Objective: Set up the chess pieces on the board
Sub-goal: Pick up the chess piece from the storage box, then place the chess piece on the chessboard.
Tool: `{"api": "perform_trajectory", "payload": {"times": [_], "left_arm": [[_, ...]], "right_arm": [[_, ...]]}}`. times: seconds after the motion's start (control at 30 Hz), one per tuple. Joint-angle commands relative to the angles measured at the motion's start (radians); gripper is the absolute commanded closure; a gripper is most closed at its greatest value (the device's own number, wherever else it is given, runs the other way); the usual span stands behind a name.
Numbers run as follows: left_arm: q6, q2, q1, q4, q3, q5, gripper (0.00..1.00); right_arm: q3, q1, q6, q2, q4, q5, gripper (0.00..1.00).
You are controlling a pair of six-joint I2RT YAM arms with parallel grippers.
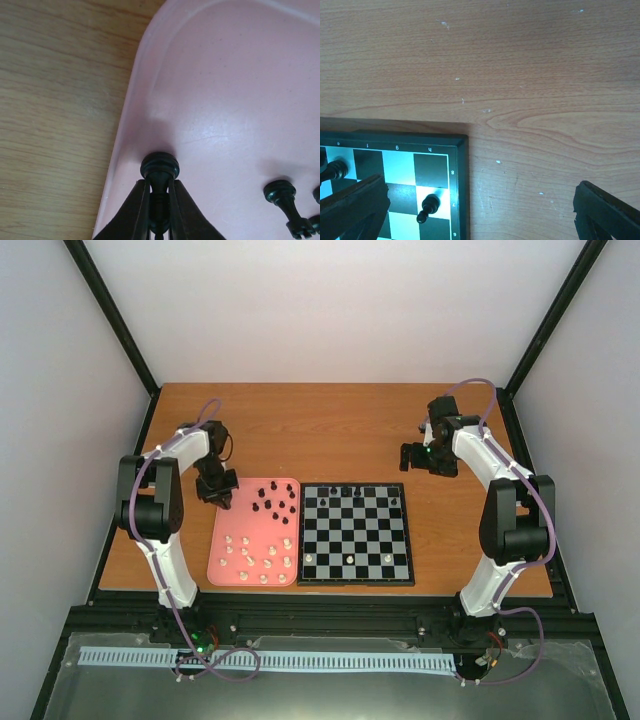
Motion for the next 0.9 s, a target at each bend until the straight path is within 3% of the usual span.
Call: {"api": "perform_trajectory", "payload": {"times": [0.0, 0.17, 0.37, 0.67, 0.87], "left_arm": [[0.028, -0.013, 0.000, -0.044, 0.062, -0.003, 0.99], [0.025, -0.073, -0.043, -0.148, 0.184, 0.010, 0.99], [-0.030, -0.038, -0.195, -0.224, 0.415, 0.049, 0.99], [-0.102, 0.187, -0.464, -0.295, 0.830, 0.094, 0.99], [-0.127, 0.369, -0.579, -0.318, 1.114, 0.140, 0.99]], "right_arm": [[0.015, -0.008, -0.003, 0.002, -0.001, 0.007, 0.00], [0.029, -0.008, -0.002, 0.002, -0.004, 0.011, 0.00], [0.039, -0.008, 0.011, 0.010, -0.007, 0.010, 0.00], [0.043, -0.007, 0.020, -0.008, -0.006, 0.028, 0.00], [0.039, -0.008, 0.027, -0.017, 0.002, 0.053, 0.00]]}}
